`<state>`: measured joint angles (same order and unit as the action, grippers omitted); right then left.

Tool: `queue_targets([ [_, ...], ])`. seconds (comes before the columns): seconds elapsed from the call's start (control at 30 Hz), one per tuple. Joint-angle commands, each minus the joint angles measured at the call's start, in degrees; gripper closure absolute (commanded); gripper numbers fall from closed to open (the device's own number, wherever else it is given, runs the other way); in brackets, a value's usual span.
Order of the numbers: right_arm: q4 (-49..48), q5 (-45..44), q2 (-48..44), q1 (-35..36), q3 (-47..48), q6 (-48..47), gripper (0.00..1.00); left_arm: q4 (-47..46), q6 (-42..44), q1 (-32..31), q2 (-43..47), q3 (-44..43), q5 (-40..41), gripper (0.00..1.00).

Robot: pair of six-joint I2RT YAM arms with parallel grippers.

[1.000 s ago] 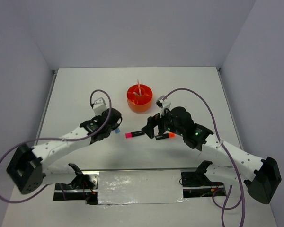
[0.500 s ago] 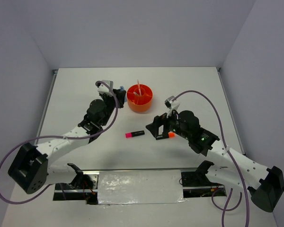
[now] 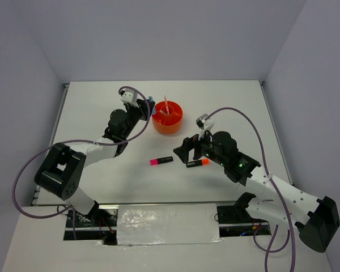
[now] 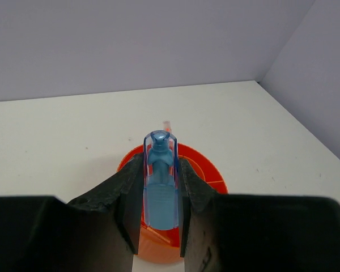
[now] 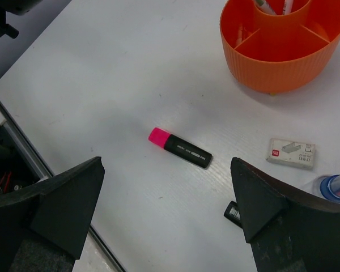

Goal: Sort the stationery into containers
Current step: Place the stationery in the storage box.

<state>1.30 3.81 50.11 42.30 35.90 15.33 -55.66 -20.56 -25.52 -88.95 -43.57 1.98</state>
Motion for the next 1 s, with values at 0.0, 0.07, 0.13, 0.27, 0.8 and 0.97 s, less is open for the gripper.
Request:
queue_targets([
  [0.0,-3.85,0.58,1.22,-0.38,1.10,-0.13,0.00,-8.32,-1.59,0.29,-2.54,-3.80,-4.96,1.00],
  [0.07,-4.20,1.02,1.57,-0.29,1.19,0.22,0.00,-9.03,-1.68,0.38,-4.56,-4.24,-5.23,1.00],
  [0.13,-4.81,1.90,1.57,-0.38,1.19,0.40,0.00,-10.17,-2.21,0.56,-6.23,-4.68,-5.58,1.00],
  [0.27,-4.38,1.81,1.40,-0.47,1.45,0.14,0.00,-11.40,-3.09,0.73,-8.61,-5.03,-5.76,1.00],
  [0.8,-4.11,2.43,1.66,-0.38,1.45,-0.30,0.00,-16.85,-6.25,1.70,-13.62,-3.37,-6.20,0.86],
  [0.97,-4.03,2.86,1.66,-0.38,1.54,-0.30,0.00,-18.17,-5.99,1.79,-13.62,-1.78,-6.28,0.67],
])
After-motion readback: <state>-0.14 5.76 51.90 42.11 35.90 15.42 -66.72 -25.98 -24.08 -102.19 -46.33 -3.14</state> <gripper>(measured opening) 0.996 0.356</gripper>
